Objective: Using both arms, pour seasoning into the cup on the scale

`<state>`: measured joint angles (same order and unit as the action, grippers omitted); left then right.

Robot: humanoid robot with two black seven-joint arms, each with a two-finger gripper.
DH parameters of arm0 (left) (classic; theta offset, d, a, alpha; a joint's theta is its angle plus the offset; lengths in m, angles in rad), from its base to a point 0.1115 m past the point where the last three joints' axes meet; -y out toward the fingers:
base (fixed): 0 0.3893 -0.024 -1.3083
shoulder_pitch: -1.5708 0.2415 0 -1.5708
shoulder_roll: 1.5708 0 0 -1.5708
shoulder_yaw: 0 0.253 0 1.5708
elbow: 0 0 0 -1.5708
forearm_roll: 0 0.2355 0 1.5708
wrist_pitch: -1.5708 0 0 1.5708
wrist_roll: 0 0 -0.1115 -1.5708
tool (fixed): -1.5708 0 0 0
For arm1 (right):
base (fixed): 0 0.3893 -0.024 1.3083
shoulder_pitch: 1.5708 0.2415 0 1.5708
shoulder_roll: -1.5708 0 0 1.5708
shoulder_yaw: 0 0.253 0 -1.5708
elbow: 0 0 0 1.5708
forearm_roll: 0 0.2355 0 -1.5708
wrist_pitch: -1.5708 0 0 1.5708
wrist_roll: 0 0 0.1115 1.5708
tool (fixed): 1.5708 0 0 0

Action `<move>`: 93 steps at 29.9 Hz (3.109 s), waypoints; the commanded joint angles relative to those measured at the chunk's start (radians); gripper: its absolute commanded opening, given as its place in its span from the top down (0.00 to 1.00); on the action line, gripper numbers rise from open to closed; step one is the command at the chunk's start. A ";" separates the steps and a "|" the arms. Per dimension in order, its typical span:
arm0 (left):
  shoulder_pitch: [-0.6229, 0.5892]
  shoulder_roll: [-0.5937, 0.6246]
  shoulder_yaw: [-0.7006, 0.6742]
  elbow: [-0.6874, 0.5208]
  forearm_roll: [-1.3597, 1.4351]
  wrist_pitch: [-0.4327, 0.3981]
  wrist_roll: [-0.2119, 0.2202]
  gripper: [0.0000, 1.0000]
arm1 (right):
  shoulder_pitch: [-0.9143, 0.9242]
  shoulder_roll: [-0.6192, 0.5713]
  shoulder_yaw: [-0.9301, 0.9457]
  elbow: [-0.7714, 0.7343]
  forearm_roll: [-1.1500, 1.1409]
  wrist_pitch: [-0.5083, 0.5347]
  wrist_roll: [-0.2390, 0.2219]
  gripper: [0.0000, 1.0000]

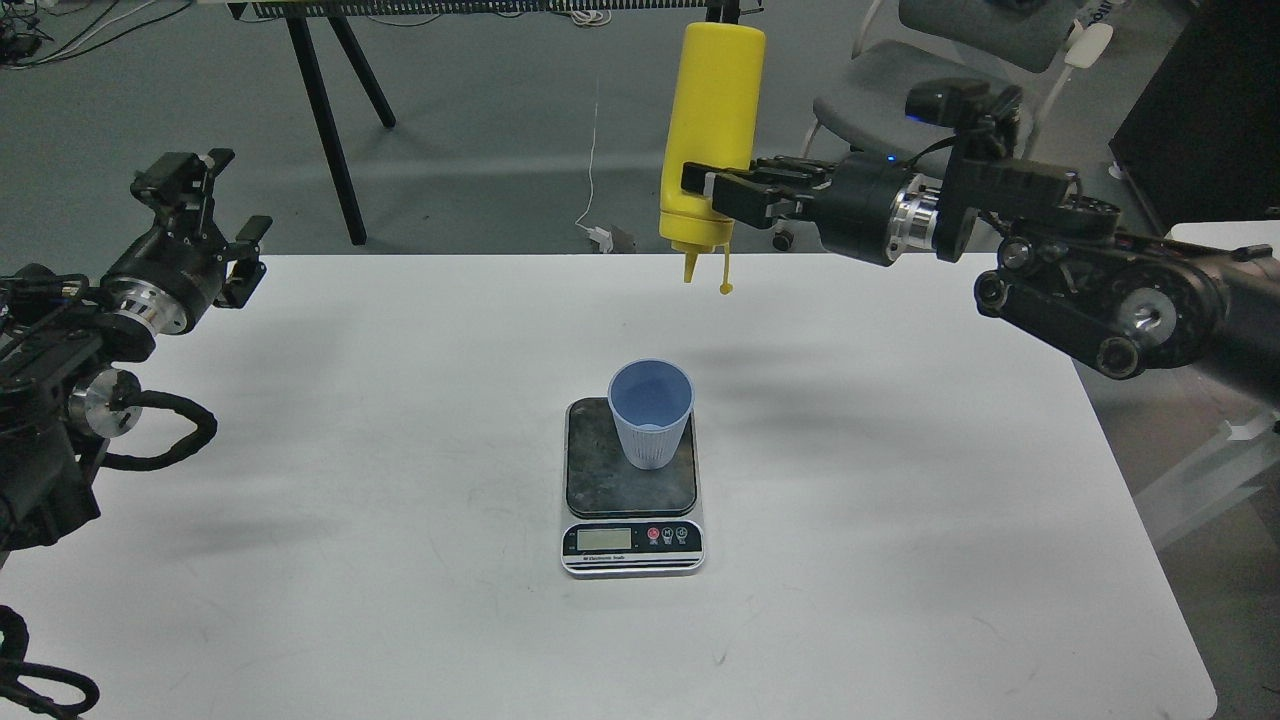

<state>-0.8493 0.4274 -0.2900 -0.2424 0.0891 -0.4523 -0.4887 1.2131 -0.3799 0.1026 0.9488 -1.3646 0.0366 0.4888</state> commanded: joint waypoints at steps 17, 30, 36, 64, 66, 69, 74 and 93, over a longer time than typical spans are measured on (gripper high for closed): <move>0.001 -0.002 0.000 0.000 0.000 -0.003 0.000 0.18 | -0.017 0.072 -0.093 -0.011 -0.051 -0.057 0.000 0.58; 0.001 -0.004 0.000 0.000 0.000 -0.002 0.000 0.18 | -0.017 0.058 -0.009 -0.011 0.091 -0.015 0.000 0.58; 0.001 -0.001 0.002 0.000 0.000 -0.003 0.000 0.18 | -0.049 -0.108 0.075 0.050 0.738 0.227 0.000 0.58; 0.004 -0.002 0.015 0.000 0.009 0.004 0.000 0.18 | -1.121 -0.039 0.887 0.361 1.635 0.452 0.000 0.59; 0.003 -0.001 0.015 0.000 0.009 0.004 0.000 0.18 | -1.133 0.008 0.899 0.348 1.635 0.452 0.000 0.58; 0.001 -0.001 0.015 0.000 0.009 0.004 0.000 0.18 | -1.146 0.079 0.917 0.314 1.635 0.452 0.000 0.57; -0.002 0.007 0.014 0.000 0.009 0.001 0.000 0.18 | -1.159 0.173 0.919 0.251 1.635 0.452 0.000 0.56; -0.004 0.010 0.014 -0.002 0.009 -0.002 0.000 0.18 | -1.189 0.288 0.927 0.121 1.633 0.452 0.000 0.49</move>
<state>-0.8518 0.4376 -0.2748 -0.2424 0.0982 -0.4541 -0.4887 0.0303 -0.0937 1.0314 1.0915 0.2713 0.4887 0.4887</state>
